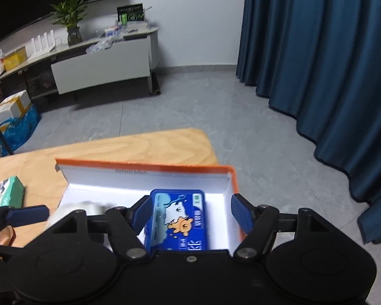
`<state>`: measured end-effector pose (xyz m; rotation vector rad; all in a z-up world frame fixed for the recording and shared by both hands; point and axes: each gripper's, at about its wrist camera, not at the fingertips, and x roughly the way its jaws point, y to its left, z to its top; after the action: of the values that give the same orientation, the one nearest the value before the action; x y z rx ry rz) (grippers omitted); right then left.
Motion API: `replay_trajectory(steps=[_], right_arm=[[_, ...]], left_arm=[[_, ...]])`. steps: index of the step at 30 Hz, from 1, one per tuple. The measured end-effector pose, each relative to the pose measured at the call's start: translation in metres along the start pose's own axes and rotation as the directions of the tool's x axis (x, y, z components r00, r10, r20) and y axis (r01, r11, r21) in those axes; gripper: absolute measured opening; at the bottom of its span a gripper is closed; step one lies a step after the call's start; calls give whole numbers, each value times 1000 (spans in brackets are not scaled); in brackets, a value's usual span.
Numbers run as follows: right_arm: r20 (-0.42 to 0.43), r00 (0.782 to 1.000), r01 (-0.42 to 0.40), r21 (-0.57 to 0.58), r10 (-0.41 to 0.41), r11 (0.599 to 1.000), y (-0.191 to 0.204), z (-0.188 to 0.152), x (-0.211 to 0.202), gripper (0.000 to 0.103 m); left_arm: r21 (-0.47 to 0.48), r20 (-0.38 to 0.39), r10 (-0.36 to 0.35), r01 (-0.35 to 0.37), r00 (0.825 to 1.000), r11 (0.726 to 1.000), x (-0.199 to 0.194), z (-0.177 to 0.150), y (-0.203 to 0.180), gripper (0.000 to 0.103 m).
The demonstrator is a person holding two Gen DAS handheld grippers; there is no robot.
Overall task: Organize rigid objects
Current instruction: 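Carry both items into the white box lid and release them, then withdraw both tools from the lid back over the table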
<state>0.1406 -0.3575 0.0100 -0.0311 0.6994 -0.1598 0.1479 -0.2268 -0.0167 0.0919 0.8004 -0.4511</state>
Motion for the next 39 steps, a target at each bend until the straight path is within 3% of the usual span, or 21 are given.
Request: replay_trajectory(steps=[7, 13, 26, 33, 39], right_arm=[[18, 1000, -5, 23, 4, 1000, -2, -7, -26, 84], [27, 999, -46, 43, 45, 998, 5, -24, -52, 86], [-30, 986, -162, 9, 162, 987, 65, -69, -81, 88], [-57, 974, -224, -51, 221, 973, 102, -90, -92, 88], [-80, 964, -258, -65, 253, 964, 120, -100, -96, 88]], left_arm=[[-3, 16, 23, -23, 1000, 1000, -29, -6, -1, 90], [-16, 28, 51, -51, 998, 999, -57, -21, 5, 100], [-87, 41, 181, -177, 983, 980, -119, -70, 56, 102], [-132, 44, 307, -299, 951, 945, -157, -108, 113, 102], [-193, -50, 379, -381, 924, 904, -165, -140, 172, 101]])
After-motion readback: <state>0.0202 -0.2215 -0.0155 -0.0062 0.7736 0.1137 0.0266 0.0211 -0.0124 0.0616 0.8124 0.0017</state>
